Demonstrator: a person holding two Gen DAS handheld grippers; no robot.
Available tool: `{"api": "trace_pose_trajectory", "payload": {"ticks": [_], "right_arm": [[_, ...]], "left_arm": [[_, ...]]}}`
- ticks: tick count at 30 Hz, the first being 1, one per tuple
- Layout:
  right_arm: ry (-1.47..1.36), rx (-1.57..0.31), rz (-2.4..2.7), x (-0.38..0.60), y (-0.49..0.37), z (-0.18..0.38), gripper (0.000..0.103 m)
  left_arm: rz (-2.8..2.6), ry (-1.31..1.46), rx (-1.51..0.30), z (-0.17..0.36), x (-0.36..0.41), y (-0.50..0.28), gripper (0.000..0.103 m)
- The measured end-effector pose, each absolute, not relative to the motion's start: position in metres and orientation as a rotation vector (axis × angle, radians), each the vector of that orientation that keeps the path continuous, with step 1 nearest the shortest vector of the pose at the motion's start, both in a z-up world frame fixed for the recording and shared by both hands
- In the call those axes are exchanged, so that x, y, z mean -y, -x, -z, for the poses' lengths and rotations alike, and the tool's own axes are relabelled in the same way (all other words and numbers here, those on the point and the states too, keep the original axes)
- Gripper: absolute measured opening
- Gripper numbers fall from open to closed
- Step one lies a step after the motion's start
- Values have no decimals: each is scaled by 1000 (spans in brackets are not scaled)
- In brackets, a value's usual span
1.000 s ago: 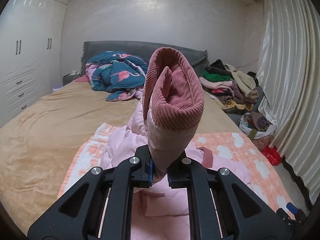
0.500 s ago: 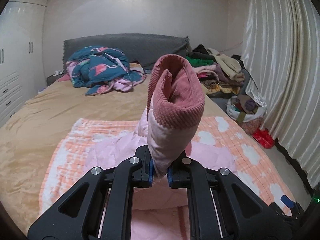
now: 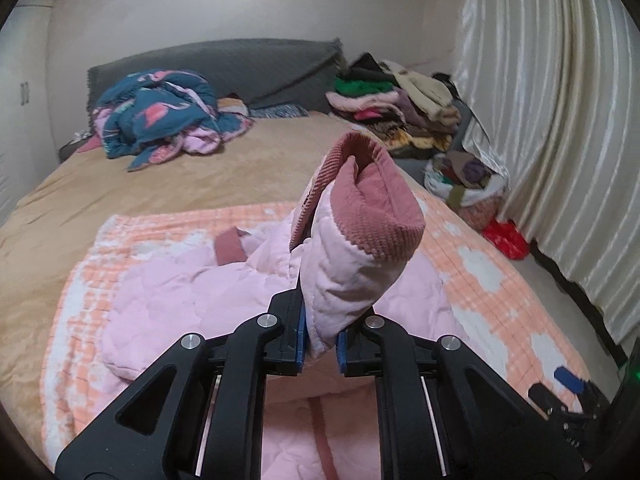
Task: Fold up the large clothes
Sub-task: 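Fold the held sleeve across the jacket front and open the left tool, then move the right tool to the dark-pink ribbed front trim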
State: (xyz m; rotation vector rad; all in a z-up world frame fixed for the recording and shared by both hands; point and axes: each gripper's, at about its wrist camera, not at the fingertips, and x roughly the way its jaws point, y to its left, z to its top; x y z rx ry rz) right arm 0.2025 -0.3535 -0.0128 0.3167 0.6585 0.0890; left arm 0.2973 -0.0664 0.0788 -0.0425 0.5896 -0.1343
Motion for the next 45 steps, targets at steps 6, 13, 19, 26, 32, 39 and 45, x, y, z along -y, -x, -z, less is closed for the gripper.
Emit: {"api": "trace_pose_trajectory", "payload": {"ticks": [6,13,19,26,32,39,45], "right_arm": [[-320,-680,-79,356,-206,23,99],[-324,-697,-55,361,-207,31,99],[-326,-707,-38,363,-207,33,99],[-333,-701,-31,365,-208,29,99],[-334,-690,-27,358,-211,20,99],[-316,-698,-81,333,-218,14,99],[-306,-737,-183,293,-230,18,99]], "left_arm": [[198,-31,-653,-38,90,-301,8],[252,-106,-715,-2,110,-301,23],[294,-156,-762,19,119,-299,44],[310,-184,-810,28,115,-290,77],[307,-190,-793,17,105,-278,93],[219,-119,-788,2,65,-283,94],[91,-82,-772,-2,18,-289,94]]}}
